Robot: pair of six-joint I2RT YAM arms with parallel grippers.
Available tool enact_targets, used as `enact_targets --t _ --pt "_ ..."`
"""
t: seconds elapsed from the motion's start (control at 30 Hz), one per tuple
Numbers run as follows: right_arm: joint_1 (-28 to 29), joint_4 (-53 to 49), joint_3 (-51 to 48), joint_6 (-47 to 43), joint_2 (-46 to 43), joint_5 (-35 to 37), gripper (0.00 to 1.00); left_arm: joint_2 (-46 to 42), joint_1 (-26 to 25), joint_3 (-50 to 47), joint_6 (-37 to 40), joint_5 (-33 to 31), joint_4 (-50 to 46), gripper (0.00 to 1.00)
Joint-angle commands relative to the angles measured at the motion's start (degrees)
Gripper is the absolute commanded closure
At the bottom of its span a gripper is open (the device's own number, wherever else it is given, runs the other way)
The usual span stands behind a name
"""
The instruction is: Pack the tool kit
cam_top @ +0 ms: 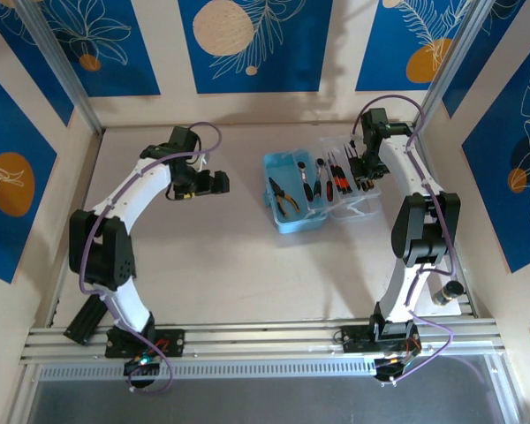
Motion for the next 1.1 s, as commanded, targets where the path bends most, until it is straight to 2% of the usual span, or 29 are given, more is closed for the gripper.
enact_targets --t 0.0,0.1,0.2,0.27,0.37,0.43,0.73,0.9,1.07 --pt "0.24 -0.13 1.88 0.19 -0.65 -0.57 0.73 0.83 0.18 2.74 0.63 1.13 -1.81 0.0" --pt "0.1 -0.9 2.7 1.2 -2.52 -0.83 0.69 1.47 0.23 3.62 0.77 1.15 -2.45 0.0" --pt "-0.48 -2.11 3.43 3.12 -5.12 -1.96 0.58 1.71 0.14 3.46 0.68 1.07 -2.46 0.0" --pt "-1.34 -2.04 3.01 5.02 -7.34 -3.95 0.43 1.71 -0.01 2.68 0.57 0.97 -1.78 0.0" --pt "-2.34 -1.84 1.2 9.39 -10.08 -5.16 0.11 1.95 -0.16 1.27 0.07 1.4 -0.52 0.0" --pt "-2.6 -1.7 -1.33 13.74 -12.61 -5.33 0.0 2.43 -0.65 0.42 0.02 1.76 0.34 0.0" --pt "-1.48 5.11 -23.22 35.0 -32.85 -7.49 0.01 6.98 -4.37 0.73 0.66 2.14 3.27 0.0" --pt "0.91 5.68 -31.29 42.73 -37.4 -7.92 0.01 8.94 -5.13 0.66 1.63 4.31 5.17 0.0" --pt "1.72 5.87 -37.9 50.35 -39.79 -2.51 0.0 10.05 -5.13 0.3 2.55 4.4 6.55 0.0"
